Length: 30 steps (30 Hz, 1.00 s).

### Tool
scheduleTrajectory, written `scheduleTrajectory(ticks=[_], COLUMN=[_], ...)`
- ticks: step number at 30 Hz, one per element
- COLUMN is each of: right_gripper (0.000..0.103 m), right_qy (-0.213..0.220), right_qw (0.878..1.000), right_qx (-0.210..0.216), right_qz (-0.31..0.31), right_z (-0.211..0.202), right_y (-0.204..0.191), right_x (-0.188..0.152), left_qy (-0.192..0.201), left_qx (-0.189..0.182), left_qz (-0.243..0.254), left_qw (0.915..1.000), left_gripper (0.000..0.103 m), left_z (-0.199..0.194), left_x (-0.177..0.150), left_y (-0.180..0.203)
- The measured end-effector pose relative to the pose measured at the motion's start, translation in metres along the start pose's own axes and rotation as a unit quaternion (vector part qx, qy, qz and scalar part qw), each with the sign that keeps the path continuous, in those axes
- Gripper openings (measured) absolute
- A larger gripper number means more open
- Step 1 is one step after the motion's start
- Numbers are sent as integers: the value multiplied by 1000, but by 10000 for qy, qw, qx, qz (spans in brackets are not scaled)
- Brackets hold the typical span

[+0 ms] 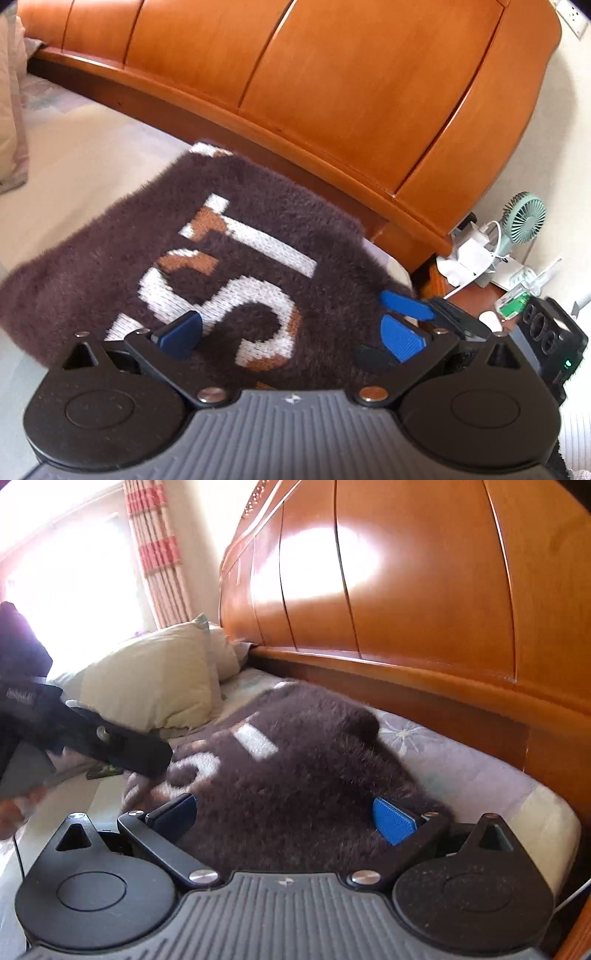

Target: Fold clothes

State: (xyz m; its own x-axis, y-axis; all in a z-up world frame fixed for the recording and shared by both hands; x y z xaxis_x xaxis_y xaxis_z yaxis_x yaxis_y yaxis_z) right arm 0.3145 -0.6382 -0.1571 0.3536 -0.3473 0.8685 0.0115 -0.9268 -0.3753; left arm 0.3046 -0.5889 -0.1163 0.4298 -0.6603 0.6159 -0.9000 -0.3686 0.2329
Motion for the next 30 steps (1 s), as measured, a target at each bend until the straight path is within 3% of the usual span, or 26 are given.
scheduleTrajectory(ticks=[3, 7, 12, 14, 18, 21, 23, 30], right_gripper=[103, 103, 103, 103, 103, 103, 103, 103], right_qy=[71, -51, -244, -321, -903, -714, -742, -570], right_qw=[9999, 9991, 9967, 9952, 9914, 9966, 9962, 9939], right_qx=[-62, 94, -54, -114, -641, -390, -440, -619], right_qz=[-127, -405, -774, -921, -697, -155, -92, -719], right_z=[-16, -8, 17, 27, 58, 48, 42, 40], right_y=[-14, -29, -27, -26, 15, 28, 26, -15], right_x=[1, 10, 29, 37, 18, 18, 22, 48], left_qy=[222, 735, 1088, 1027, 905, 867, 894, 1149], left_qx=[300, 803, 1627, 1655, 1970, 2083, 2043, 1938], left_qz=[114, 79, 275, 253, 313, 393, 420, 509], left_qw=[9992, 9940, 9803, 9805, 9757, 9734, 9739, 9730], left_gripper=[102, 102, 102, 102, 102, 102, 102, 102], left_z=[-12, -51, -106, -119, -128, -130, -130, -134], left_x=[1, -9, -57, -83, -130, -156, -164, -159], left_y=[-7, -20, -43, -50, -57, -56, -52, -36])
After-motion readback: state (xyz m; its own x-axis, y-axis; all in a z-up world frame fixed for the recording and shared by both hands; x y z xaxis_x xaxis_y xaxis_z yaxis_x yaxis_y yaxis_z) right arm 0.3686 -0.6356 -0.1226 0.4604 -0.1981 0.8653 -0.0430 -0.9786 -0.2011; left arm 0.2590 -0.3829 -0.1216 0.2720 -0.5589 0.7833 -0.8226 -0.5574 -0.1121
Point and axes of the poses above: each gripper's, at about its wrist camera, not at the fingertips, and z roughly the way its jaws point, y to its right, x to its top, the point moved 10 cm from there along z, roughly the way its jaws point, and after that the axes turned 11 degrees about x, right-handed, at the moved point
